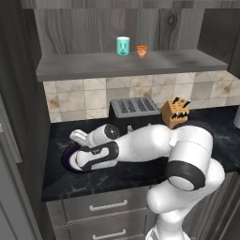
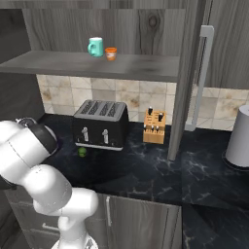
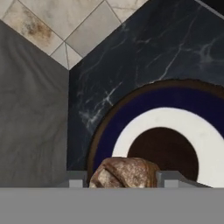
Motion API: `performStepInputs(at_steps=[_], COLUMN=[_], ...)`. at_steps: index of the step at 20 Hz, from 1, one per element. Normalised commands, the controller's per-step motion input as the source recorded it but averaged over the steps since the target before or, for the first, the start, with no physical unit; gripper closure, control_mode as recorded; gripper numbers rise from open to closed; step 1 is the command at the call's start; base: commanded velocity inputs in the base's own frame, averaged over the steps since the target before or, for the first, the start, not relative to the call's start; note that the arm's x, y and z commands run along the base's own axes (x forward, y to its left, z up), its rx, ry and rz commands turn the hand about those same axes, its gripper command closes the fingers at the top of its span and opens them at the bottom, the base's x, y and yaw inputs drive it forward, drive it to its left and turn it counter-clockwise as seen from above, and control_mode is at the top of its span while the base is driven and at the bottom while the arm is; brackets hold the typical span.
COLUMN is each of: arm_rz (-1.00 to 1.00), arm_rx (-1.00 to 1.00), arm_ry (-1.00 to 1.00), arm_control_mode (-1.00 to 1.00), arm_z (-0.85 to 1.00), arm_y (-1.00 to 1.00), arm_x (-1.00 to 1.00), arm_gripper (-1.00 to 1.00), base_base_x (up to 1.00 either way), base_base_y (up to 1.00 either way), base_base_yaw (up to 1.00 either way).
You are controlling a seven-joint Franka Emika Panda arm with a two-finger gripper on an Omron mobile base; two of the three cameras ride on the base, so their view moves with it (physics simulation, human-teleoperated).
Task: Pick the avocado and bread from the counter and place them on the plate. Then pick the jam from the cabinet and place it next to the plate. Lastly close the cabinet door.
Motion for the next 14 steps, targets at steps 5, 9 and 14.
performStepInputs(at_steps=[5, 9, 14], arm_rz=[0.0, 0.0, 0.0], arm_rx=[0.0, 0.0, 0.0], arm_ry=[0.09, 0.01, 0.0], arm_control_mode=[-1.0, -1.0, -1.0], arm_z=[-0.15, -0.14, -0.17], arm_y=[0.1, 0.16, 0.23], arm_x=[0.06, 0.07, 0.04], arm_gripper=[1.0, 1.0, 1.0], base_base_x=[0.0, 0.0, 0.0], base_base_y=[0.0, 0.0, 0.0], base_base_yaw=[0.0, 0.0, 0.0])
